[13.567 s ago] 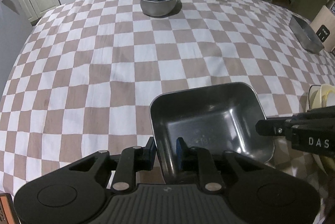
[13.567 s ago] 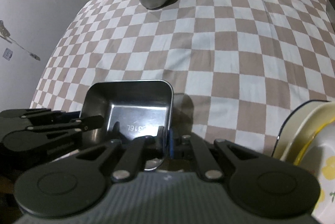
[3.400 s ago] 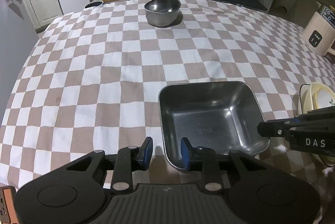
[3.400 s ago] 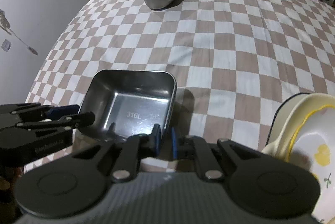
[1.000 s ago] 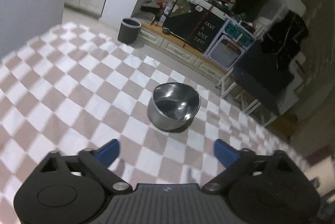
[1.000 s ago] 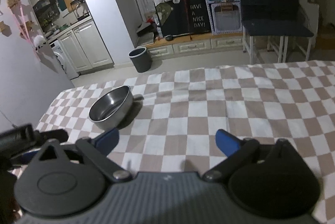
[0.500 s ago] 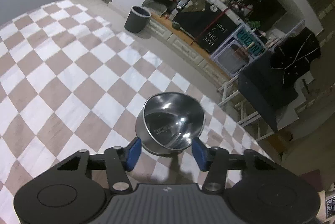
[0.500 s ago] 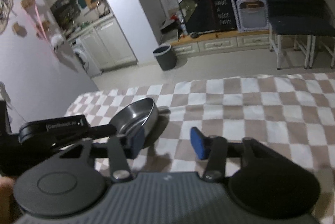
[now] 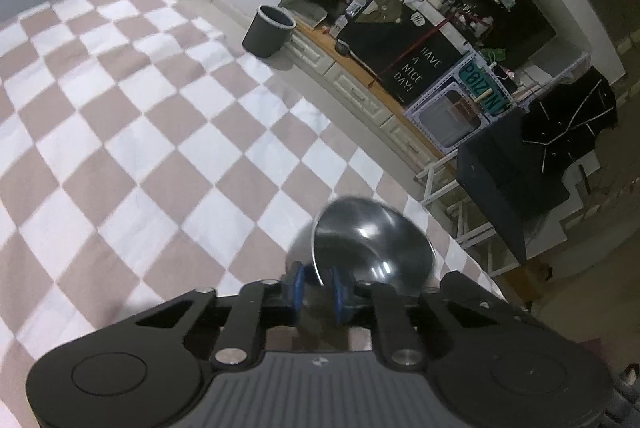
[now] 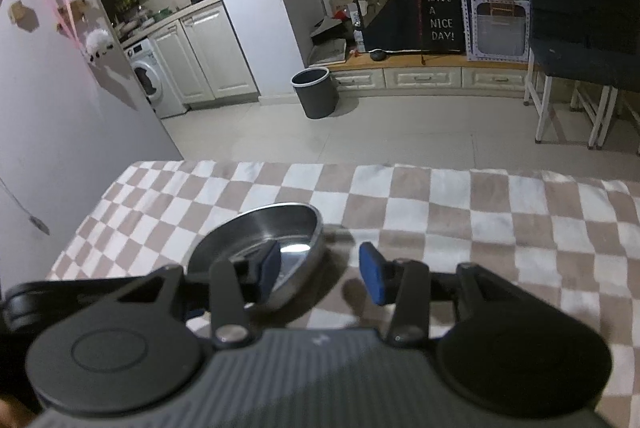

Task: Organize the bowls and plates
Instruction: 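Carry the steel bowl with both tools and lower it into the stacked pans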

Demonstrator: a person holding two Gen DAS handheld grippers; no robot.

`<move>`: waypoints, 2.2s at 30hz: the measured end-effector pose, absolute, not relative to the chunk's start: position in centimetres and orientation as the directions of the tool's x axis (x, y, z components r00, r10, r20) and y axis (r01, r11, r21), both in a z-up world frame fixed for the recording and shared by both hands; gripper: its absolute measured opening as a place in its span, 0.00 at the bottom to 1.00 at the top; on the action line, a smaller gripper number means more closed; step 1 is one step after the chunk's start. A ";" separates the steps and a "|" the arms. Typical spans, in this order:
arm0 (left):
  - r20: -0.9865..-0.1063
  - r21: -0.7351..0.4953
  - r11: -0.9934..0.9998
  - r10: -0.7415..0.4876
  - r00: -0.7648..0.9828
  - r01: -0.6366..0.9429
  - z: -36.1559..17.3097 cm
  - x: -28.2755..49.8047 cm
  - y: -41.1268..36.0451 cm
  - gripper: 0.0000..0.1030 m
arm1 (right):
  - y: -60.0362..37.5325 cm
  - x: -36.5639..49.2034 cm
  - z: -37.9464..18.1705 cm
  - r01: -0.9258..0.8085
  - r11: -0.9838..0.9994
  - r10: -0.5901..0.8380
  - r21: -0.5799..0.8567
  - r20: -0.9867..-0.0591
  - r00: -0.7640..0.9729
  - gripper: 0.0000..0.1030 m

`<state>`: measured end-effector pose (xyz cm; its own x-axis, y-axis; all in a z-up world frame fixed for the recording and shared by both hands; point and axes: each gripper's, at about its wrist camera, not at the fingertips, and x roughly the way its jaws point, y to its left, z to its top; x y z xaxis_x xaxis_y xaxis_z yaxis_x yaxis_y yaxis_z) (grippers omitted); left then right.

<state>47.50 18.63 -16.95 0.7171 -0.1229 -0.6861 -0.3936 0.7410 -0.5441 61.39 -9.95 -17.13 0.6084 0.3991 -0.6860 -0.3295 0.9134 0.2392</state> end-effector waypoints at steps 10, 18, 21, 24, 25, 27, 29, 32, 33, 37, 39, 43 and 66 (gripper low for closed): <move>-0.681 -0.503 0.794 -0.121 0.723 -0.340 -16.8 47.8 18.8 0.06 | -10.0 60.9 -18.8 -0.334 0.913 0.393 0.233 -0.719 0.573 0.17; -0.679 -0.442 0.861 -0.137 0.721 -0.253 -15.1 47.3 17.0 0.05 | -11.5 58.8 -17.9 -0.301 0.929 0.359 0.214 -0.719 0.595 0.07; -0.673 -0.418 0.884 -0.145 0.725 -0.211 -13.8 46.5 16.0 0.05 | -12.3 57.4 -17.0 -0.294 0.932 0.354 0.214 -0.715 0.602 0.07; -0.675 -0.392 0.902 -0.150 0.723 -0.179 -12.6 44.8 14.8 0.05 | -13.1 55.7 -16.0 -0.273 0.937 0.342 0.216 -0.718 0.607 0.06; -0.676 -0.381 0.909 -0.150 0.721 -0.168 -12.2 44.2 14.4 0.05 | -13.3 55.2 -15.6 -0.274 0.938 0.341 0.215 -0.716 0.609 0.06; -0.680 -0.370 0.916 -0.151 0.717 -0.158 -11.6 43.2 13.8 0.05 | -13.8 53.8 -14.8 -0.279 0.936 0.346 0.215 -0.712 0.611 0.06; -0.681 -0.347 0.928 -0.151 0.717 -0.133 -10.8 41.8 13.0 0.05 | -14.2 52.2 -13.8 -0.281 0.935 0.348 0.216 -0.709 0.614 0.06; -0.674 -0.327 0.940 -0.157 0.722 -0.101 -9.6 39.5 12.0 0.05 | -15.1 49.5 -12.7 -0.286 0.936 0.343 0.203 -0.709 0.616 0.06; -0.672 -0.328 0.940 -0.164 0.722 -0.092 -9.2 38.6 11.8 0.05 | -15.4 48.7 -12.3 -0.285 0.936 0.343 0.205 -0.709 0.616 0.06; -0.659 -0.331 0.942 -0.189 0.728 -0.056 -7.8 35.4 11.1 0.05 | -16.8 45.2 -10.9 -0.287 0.934 0.352 0.215 -0.698 0.623 0.06; -0.656 -0.328 0.944 -0.194 0.729 -0.044 -7.4 33.6 10.9 0.05 | -17.2 43.6 -10.5 -0.285 0.932 0.357 0.223 -0.697 0.622 0.06; -0.654 -0.327 0.944 -0.201 0.729 -0.033 -6.7 30.3 11.0 0.05 | -17.2 40.8 -10.0 -0.276 0.926 0.377 0.259 -0.699 0.607 0.06; -0.747 -0.292 0.949 -0.148 0.648 -0.120 -8.8 23.7 14.2 0.06 | -13.2 32.3 -13.4 -0.329 0.884 0.453 0.331 -0.777 0.437 0.08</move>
<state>23.70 14.25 -8.79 0.6476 -0.1484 -0.7474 -0.1200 0.9488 -0.2924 32.29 -13.18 -13.43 0.4366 0.4531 -0.7772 -0.3293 0.8845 0.3306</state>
